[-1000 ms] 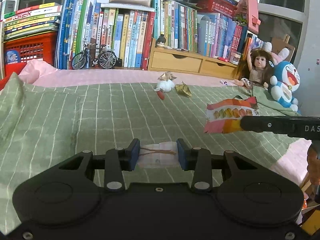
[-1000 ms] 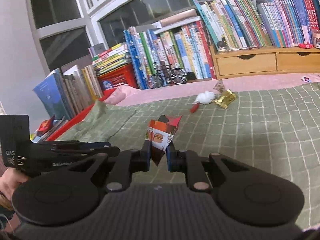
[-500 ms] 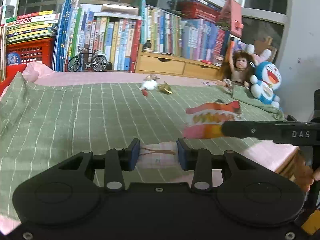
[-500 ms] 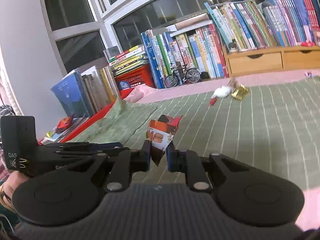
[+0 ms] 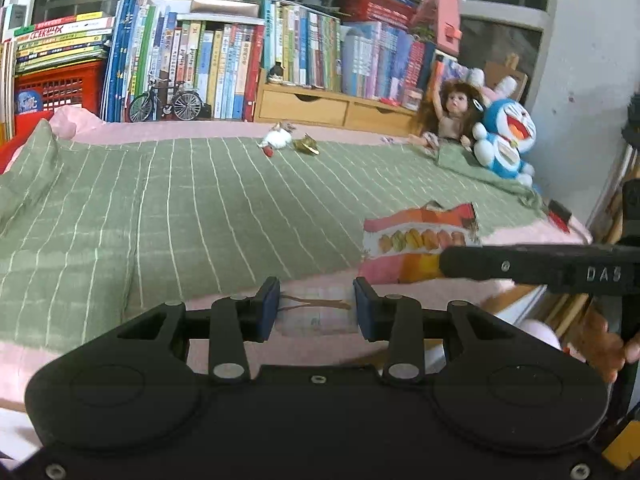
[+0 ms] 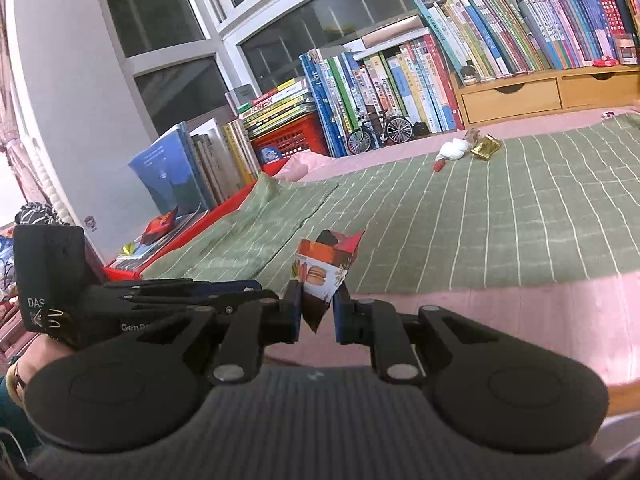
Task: Collect trash
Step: 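Lift both held packets and carry them down past the bed edge toward the bin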
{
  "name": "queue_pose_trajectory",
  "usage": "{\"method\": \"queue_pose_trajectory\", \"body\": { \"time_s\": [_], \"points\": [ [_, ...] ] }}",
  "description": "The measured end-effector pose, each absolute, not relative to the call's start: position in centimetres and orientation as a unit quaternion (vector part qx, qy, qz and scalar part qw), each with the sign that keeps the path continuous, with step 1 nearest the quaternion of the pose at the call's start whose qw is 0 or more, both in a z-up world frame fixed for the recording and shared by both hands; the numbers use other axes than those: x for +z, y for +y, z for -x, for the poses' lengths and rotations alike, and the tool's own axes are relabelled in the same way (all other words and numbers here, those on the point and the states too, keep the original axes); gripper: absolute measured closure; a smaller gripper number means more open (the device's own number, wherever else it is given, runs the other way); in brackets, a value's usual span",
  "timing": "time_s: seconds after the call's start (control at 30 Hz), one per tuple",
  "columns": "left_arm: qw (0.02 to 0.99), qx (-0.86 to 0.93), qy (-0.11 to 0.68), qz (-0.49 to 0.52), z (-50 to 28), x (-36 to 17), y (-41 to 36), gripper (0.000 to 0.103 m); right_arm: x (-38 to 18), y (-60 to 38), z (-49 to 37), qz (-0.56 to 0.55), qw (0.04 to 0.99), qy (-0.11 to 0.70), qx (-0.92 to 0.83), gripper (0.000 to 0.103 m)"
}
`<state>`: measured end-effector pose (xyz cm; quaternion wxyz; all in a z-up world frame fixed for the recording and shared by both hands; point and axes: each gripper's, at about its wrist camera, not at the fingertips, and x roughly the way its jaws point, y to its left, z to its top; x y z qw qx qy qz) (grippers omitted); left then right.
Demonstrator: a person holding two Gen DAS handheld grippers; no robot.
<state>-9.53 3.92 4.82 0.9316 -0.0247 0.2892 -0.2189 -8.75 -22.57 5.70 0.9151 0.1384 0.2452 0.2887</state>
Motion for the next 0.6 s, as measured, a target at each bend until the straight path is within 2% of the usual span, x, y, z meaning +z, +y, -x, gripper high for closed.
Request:
{"method": "queue_pose_trajectory", "body": {
  "time_s": [0.6],
  "points": [
    [0.922,-0.229,0.309,0.038,16.6,3.8,5.2,0.065,4.7,-22.1,14.7,-0.108,0.903,0.275,0.312,0.084]
  ]
}}
